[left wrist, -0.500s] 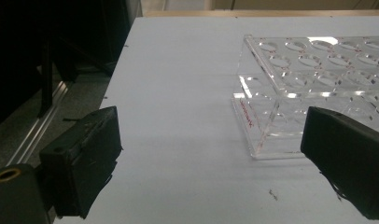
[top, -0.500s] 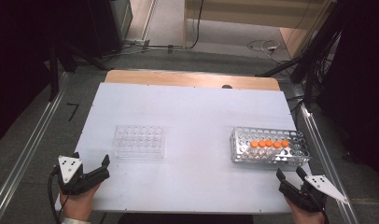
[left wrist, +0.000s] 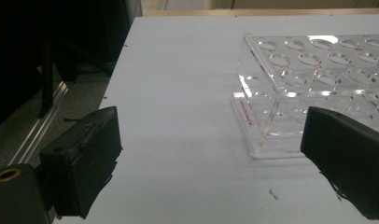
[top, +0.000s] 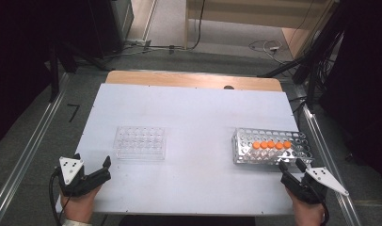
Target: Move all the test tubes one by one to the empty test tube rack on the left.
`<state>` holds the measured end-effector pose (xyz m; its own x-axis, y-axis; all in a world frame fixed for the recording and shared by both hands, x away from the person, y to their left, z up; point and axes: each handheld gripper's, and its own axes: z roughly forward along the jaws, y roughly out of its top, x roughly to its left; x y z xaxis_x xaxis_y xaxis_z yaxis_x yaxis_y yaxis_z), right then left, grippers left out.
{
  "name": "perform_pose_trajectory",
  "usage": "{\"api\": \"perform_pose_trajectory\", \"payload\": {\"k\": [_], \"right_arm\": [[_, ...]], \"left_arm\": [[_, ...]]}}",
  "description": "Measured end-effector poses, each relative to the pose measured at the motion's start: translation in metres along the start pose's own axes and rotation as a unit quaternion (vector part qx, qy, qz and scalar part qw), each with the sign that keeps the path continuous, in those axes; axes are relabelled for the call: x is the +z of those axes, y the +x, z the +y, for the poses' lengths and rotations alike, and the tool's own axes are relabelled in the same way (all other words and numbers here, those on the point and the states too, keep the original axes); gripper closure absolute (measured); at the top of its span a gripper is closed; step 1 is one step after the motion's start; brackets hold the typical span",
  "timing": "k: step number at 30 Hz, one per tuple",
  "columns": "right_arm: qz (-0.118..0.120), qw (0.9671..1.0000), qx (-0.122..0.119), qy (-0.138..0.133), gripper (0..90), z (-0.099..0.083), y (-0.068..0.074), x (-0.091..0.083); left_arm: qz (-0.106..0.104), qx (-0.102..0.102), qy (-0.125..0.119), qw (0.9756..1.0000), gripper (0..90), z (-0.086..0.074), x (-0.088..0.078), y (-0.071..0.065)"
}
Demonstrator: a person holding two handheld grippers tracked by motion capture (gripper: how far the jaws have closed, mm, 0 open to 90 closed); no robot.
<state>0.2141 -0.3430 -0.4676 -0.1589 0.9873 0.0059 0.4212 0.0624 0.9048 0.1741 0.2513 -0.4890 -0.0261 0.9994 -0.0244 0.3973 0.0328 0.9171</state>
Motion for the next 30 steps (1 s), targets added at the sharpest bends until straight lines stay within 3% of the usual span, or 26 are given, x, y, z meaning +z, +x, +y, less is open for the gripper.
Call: {"api": "perform_pose_trajectory", "payload": {"k": [11,21,30], "right_arm": [[0.009,0.9999,0.009,-0.003,46.8,0.007,-0.004,0.007],[0.016,0.9999,0.002,-0.002,57.4,0.013,0.000,0.018],[0.010,0.9999,0.002,0.003,62.3,0.014,0.001,0.024]], "left_arm": [[0.000,0.001,0.000,1.0000,5.4,0.000,0.000,0.000],[0.003,-0.001,0.000,1.0000,5.8,0.000,0.000,0.000],[0.003,-0.001,0.000,1.0000,5.8,0.000,-0.001,0.000]]}}
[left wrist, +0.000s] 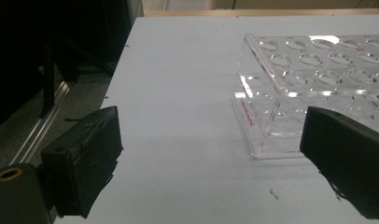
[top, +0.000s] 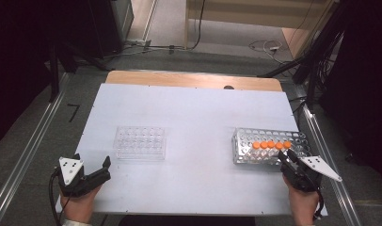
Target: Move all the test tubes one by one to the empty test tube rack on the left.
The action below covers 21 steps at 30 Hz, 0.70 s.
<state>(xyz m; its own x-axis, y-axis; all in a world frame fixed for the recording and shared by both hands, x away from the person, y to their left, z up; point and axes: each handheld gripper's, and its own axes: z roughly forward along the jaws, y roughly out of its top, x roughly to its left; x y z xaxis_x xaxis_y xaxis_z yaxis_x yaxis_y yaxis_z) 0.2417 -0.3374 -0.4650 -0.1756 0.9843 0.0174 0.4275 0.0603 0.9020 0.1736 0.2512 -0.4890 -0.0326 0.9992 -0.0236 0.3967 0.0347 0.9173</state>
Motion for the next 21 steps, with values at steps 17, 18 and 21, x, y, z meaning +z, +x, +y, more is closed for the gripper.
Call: {"api": "perform_pose_trajectory", "payload": {"k": [17,18,21], "right_arm": [[0.009,1.0000,0.002,0.002,71.3,0.0016,0.0000,0.0078],[0.010,0.9999,0.004,0.001,71.5,0.0017,-0.0001,0.0075],[0.011,0.9999,0.007,-0.006,71.8,0.0031,-0.0006,0.0049]], "left_arm": [[-0.001,-0.001,-0.001,1.0000,5.9,-0.0001,-0.0003,0.0004],[-0.001,-0.001,-0.001,1.0000,5.9,-0.0001,-0.0003,0.0004],[-0.001,-0.001,-0.001,1.0000,5.9,-0.0001,-0.0003,0.0003]]}}
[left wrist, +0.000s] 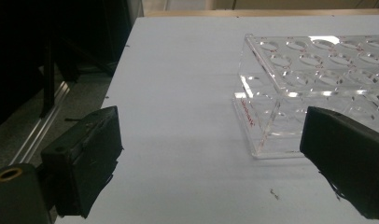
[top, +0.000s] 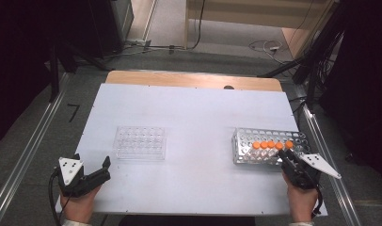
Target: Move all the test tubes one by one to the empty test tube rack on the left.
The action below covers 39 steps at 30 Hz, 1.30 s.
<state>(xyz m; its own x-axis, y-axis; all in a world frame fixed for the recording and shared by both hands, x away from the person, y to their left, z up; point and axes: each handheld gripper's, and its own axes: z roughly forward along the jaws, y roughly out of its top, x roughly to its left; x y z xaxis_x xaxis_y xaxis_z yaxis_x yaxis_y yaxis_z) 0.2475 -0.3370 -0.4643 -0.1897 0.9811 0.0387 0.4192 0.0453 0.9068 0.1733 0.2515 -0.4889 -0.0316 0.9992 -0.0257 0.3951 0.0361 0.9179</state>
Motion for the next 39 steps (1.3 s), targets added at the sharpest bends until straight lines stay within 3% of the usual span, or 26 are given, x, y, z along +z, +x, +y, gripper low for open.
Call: {"api": "perform_pose_trajectory", "payload": {"k": [11,24,33,39], "right_arm": [[-0.001,0.9989,0.004,-0.047,71.9,0.012,0.002,-0.019],[0.008,0.9966,-0.003,-0.082,72.1,0.021,0.008,-0.046],[0.029,0.9966,-0.019,-0.075,72.4,0.015,0.022,-0.064],[0.049,0.9967,-0.022,-0.061,72.4,0.010,0.032,-0.066]], "left_arm": [[0.002,-0.001,-0.003,1.0000,5.9,0.000,-0.001,0.000],[0.006,-0.001,-0.008,0.9999,5.8,0.000,-0.002,0.000],[0.004,0.000,-0.008,1.0000,5.8,0.000,-0.003,-0.001],[0.006,0.003,-0.009,0.9999,5.8,0.001,-0.005,-0.004]]}}
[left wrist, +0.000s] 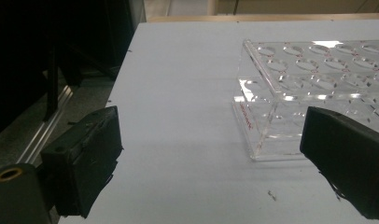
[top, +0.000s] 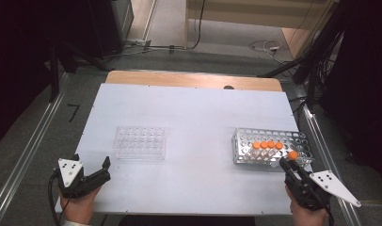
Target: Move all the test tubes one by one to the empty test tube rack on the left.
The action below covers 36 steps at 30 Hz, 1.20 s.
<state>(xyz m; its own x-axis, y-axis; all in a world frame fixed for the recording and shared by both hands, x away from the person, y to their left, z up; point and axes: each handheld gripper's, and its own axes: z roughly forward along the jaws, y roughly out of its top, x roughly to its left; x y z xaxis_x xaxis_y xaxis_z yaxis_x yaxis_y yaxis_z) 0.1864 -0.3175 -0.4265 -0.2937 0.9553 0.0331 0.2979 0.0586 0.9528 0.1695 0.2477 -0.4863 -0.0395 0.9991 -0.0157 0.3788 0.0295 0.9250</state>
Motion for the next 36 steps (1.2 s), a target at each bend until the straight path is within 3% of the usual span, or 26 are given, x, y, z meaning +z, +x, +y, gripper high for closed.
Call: {"api": "perform_pose_trajectory", "payload": {"k": [2,9,13,18,26,28,32,36], "right_arm": [[0.020,0.9997,-0.009,0.006,72.4,-0.002,0.010,0.004],[0.056,0.9980,-0.022,0.017,72.4,-0.005,0.028,0.013],[0.087,0.9954,-0.031,0.028,72.4,-0.006,0.045,0.025],[0.110,0.9919,-0.051,0.036,72.4,-0.007,0.066,0.037],[0.135,0.9871,-0.070,0.049,72.4,-0.008,0.088,0.052],[0.137,0.9867,-0.072,0.050,72.4,-0.008,0.089,0.053],[0.151,0.9838,-0.081,0.051,72.4,-0.009,0.102,0.061],[0.160,0.9819,-0.086,0.054,72.4,-0.009,0.110,0.066]], "left_arm": [[-0.005,0.001,0.002,1.0000,5.8,0.000,0.000,-0.004],[-0.033,0.009,0.013,0.9993,5.8,0.003,0.000,-0.011],[-0.062,0.004,0.018,0.9979,5.9,0.008,0.001,-0.016],[-0.083,0.010,0.014,0.9964,5.8,0.013,-0.001,-0.025],[-0.139,0.017,0.014,0.9901,5.8,0.021,0.000,-0.051],[-0.143,0.020,0.013,0.9894,5.8,0.022,0.000,-0.055],[-0.173,0.036,0.017,0.9841,5.8,0.024,0.002,-0.073],[-0.191,0.046,0.016,0.9803,5.8,0.027,0.005,-0.089]]}}
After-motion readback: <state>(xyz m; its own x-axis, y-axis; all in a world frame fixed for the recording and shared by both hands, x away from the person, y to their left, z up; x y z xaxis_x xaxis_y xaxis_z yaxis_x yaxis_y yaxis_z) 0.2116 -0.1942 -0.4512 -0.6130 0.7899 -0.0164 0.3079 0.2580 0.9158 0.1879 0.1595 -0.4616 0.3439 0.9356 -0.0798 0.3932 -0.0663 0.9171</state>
